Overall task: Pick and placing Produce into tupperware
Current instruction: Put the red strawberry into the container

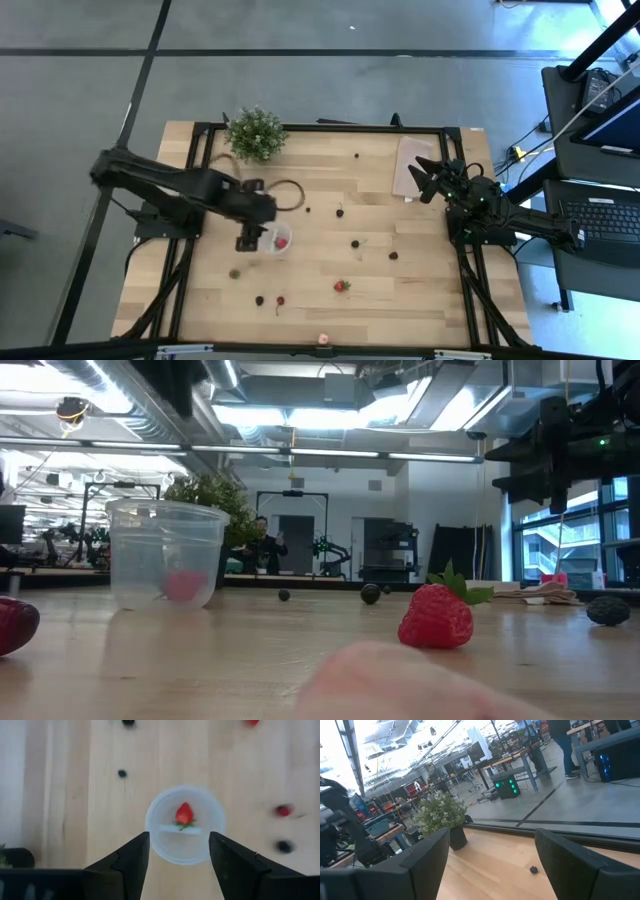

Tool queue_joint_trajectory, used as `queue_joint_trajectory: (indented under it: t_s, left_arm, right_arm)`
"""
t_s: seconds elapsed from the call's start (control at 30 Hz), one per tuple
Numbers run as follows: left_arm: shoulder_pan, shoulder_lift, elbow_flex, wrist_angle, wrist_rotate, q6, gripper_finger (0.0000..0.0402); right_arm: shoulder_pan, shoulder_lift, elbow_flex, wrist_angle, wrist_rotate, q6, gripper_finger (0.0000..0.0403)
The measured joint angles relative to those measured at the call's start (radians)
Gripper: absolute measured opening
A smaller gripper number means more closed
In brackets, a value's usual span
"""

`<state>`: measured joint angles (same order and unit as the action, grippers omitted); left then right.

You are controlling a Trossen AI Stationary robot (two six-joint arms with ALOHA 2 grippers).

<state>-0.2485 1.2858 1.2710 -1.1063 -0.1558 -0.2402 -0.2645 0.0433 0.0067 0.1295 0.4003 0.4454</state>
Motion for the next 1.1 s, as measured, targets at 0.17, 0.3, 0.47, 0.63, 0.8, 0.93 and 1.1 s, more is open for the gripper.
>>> queue_joint_trajectory:
  t_s: [0.17,0.3,0.47,0.63,0.8,0.93,1.1]
  left_arm:
    - [-0.086,-0.156,-0.065,0.045,0.0,-0.147,0.0199]
    - [-0.174,-0.251,-0.165,0.166,0.0,-0.3,0.0193]
    - [-0.285,-0.294,-0.281,0.259,0.001,-0.567,0.0191]
    - [-0.38,-0.282,-0.39,0.297,0.029,-0.799,0.0195]
    - [-0.441,-0.246,-0.465,0.409,0.053,-0.89,0.019]
    - [-0.479,-0.18,-0.476,0.469,0.049,-0.804,0.0175]
    - [-0.507,-0.051,-0.476,0.474,0.047,-0.713,0.0159]
  right_arm:
    - [0.0,0.0,0.0,0.0,0.0,0.001,0.0295]
    - [0.0,0.0,0.0,0.0,0.0,0.003,0.0295]
    - [0.0,0.0,0.0,0.0,0.0,-0.002,0.0295]
    - [0.0,0.0,0.0,0.0,-0.001,-0.001,0.0295]
    - [0.0,0.0,0.0,0.0,-0.001,-0.002,0.0295]
    - [0.0,0.0,0.0,0.0,-0.001,-0.005,0.0295]
    - [0.0,0.0,0.0,0.0,-0.001,-0.006,0.0295]
